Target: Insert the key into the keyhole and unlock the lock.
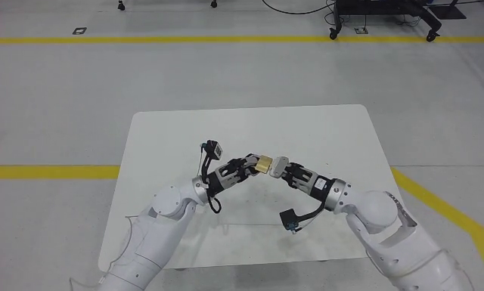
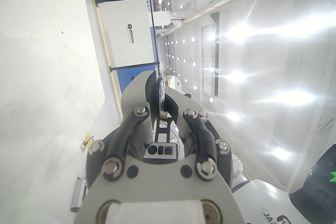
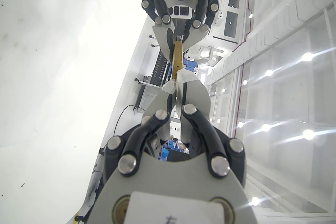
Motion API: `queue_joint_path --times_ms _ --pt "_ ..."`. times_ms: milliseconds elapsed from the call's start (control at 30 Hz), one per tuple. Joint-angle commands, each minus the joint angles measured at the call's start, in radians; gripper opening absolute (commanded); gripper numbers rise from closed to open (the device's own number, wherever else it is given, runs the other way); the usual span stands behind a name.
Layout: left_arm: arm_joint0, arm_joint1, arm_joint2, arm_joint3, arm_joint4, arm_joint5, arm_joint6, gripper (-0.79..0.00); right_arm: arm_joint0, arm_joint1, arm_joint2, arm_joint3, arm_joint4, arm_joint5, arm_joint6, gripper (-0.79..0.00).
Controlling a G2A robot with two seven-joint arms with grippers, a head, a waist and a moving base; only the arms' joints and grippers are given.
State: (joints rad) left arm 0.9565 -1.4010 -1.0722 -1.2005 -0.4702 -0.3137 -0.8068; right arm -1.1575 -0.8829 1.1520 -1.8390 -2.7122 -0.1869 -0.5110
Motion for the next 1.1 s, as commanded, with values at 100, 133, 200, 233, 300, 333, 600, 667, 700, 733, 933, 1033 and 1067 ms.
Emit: queue_joint_path --times_ms 100,133,200,233,300,333,600,667,700,733,933,1033,1067 --pt "0.008 0.002 0.0 -0.009 0.048 -0.052 0.023 -0.785 0.008 -0.004 0.008 0.035 0.084 0.005 -0.06 -0.785" --pt "0.011 0.002 0.0 -0.011 0.058 -0.061 0.028 -0.785 0.009 -0.004 0.01 0.043 0.099 0.002 -0.075 -0.785" --pt "0.016 0.003 0.0 -0.016 0.08 -0.081 0.039 -0.785 0.013 -0.005 0.012 0.057 0.128 -0.009 -0.107 -0.785" --pt "0.018 0.004 0.0 -0.017 0.09 -0.087 0.044 -0.785 0.016 -0.005 0.011 0.063 0.143 -0.019 -0.127 -0.785" --pt "0.02 0.004 0.001 -0.017 0.119 -0.1 0.063 -0.785 0.028 -0.004 0.009 0.074 0.134 -0.045 -0.156 -0.785" --pt "0.02 0.004 0.004 -0.017 0.134 -0.104 0.072 -0.785 0.029 -0.003 0.006 0.073 0.127 -0.051 -0.162 -0.785" --pt "0.026 0.005 0.009 -0.025 0.151 -0.12 0.079 -0.785 0.029 -0.003 0.006 0.073 0.127 -0.051 -0.162 -0.785" --pt "0.027 0.006 0.008 -0.025 0.159 -0.125 0.083 -0.785 0.029 -0.003 0.006 0.073 0.127 -0.051 -0.162 -0.785" --pt "0.028 0.006 0.007 -0.026 0.167 -0.129 0.09 -0.785 0.029 -0.003 0.006 0.073 0.127 -0.051 -0.162 -0.785" --pt "0.029 0.006 0.008 -0.027 0.173 -0.134 0.095 -0.785 0.025 -0.004 0.005 0.075 0.14 -0.052 -0.161 -0.785" --pt "0.029 0.007 0.004 -0.024 0.19 -0.15 0.114 -0.785 0.046 -0.015 -0.009 0.143 0.306 -0.153 -0.216 -0.785" --pt "0.025 0.007 0.005 -0.017 0.2 -0.162 0.122 -0.785 0.074 -0.021 -0.02 0.184 0.359 -0.197 -0.231 -0.785" --pt "0.023 0.007 0.005 -0.017 0.208 -0.171 0.126 -0.785 0.08 -0.023 -0.026 0.192 0.389 -0.215 -0.246 -0.785"
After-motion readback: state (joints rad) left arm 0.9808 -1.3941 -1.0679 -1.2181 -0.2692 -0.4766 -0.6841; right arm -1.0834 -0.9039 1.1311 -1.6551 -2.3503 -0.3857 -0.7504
